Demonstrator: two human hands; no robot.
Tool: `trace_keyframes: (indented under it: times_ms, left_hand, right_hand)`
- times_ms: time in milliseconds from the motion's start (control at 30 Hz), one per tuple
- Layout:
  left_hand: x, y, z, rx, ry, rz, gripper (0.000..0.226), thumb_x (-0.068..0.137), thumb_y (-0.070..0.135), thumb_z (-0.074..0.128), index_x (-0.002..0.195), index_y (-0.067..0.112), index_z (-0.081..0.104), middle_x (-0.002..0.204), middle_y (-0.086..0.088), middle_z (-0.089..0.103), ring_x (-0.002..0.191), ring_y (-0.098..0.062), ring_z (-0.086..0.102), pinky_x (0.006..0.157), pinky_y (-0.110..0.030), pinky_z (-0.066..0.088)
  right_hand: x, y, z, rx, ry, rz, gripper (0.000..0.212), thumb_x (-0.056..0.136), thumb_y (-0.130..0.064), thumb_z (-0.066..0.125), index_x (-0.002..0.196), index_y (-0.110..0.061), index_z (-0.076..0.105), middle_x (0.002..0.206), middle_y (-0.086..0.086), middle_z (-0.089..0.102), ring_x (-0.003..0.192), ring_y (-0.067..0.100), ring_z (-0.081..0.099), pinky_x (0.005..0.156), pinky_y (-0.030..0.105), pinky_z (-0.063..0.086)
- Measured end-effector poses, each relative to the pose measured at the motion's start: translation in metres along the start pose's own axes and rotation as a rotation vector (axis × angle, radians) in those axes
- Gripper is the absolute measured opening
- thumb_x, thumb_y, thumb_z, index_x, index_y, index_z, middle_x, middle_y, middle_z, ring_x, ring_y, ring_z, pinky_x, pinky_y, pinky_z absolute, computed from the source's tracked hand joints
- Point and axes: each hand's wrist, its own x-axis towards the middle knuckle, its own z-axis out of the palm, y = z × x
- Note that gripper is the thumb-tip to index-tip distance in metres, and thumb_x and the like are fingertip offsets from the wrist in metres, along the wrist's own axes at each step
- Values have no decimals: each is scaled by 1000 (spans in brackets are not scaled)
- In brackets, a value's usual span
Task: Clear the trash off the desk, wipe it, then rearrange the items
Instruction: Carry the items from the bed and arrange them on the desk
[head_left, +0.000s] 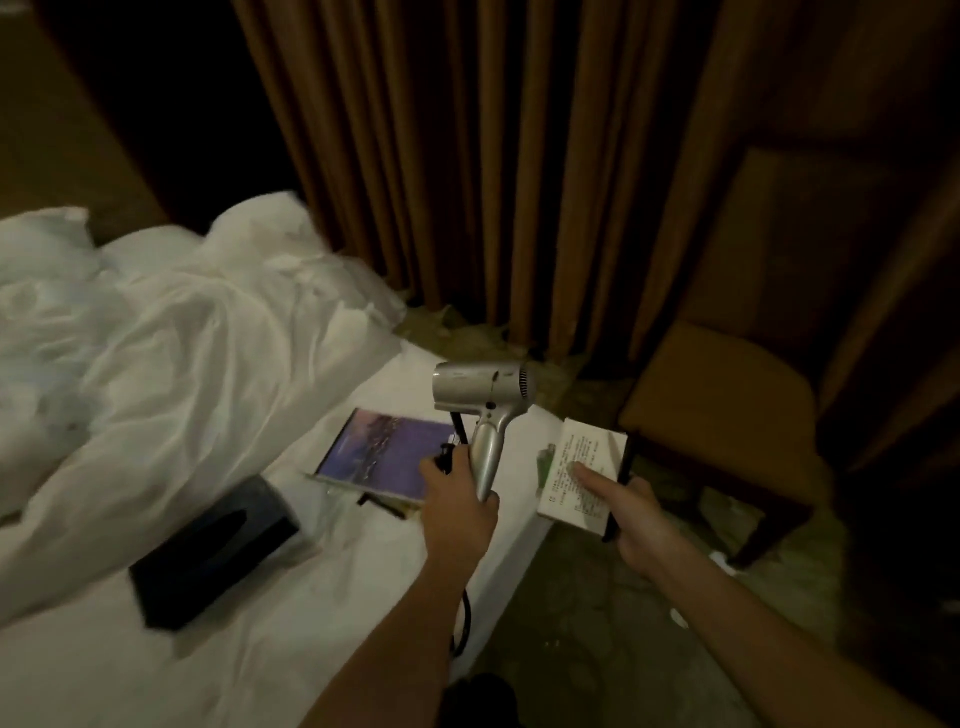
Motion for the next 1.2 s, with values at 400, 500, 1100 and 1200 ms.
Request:
trace_keyframes:
  times_ms: [400, 500, 1100, 1200]
  left_hand:
    - [43, 168, 102, 134, -380, 526, 62, 87, 31, 64, 139, 22, 31, 141, -13, 21, 102, -30, 58, 85, -36, 52]
    - [16, 219, 135, 135, -468, 661, 63, 88, 33, 64, 140, 23, 30, 140, -12, 20, 103, -28, 57, 84, -34, 51]
    - [-214, 466, 310, 230, -708, 1252, 62, 87, 32, 63, 139, 28, 29, 135, -4, 15, 101, -26, 59, 80, -32, 56]
    - [-241, 498, 338, 280, -735, 1328, 63, 88, 35, 63, 139, 28, 28, 136, -4, 15, 104, -25, 59, 82, -31, 56]
  right_hand:
    - [-44, -40, -143, 357, 509, -197, 29, 86, -16, 66, 114, -8, 60, 107, 12, 69, 97, 30, 65, 81, 46, 53]
    - [-72, -32, -188, 435, 673, -231, 23, 87, -18, 66, 107, -7, 62, 101, 12, 70, 93, 30, 67, 78, 47, 54]
    - [-205, 9, -487, 652, 1123, -325, 29, 88, -19, 63, 113, -5, 61, 109, 18, 67, 99, 34, 65, 91, 51, 50]
    - [-217, 17, -524, 740, 1165, -346, 23, 89, -18, 62, 110, -8, 62, 106, 16, 68, 96, 35, 65, 90, 53, 51]
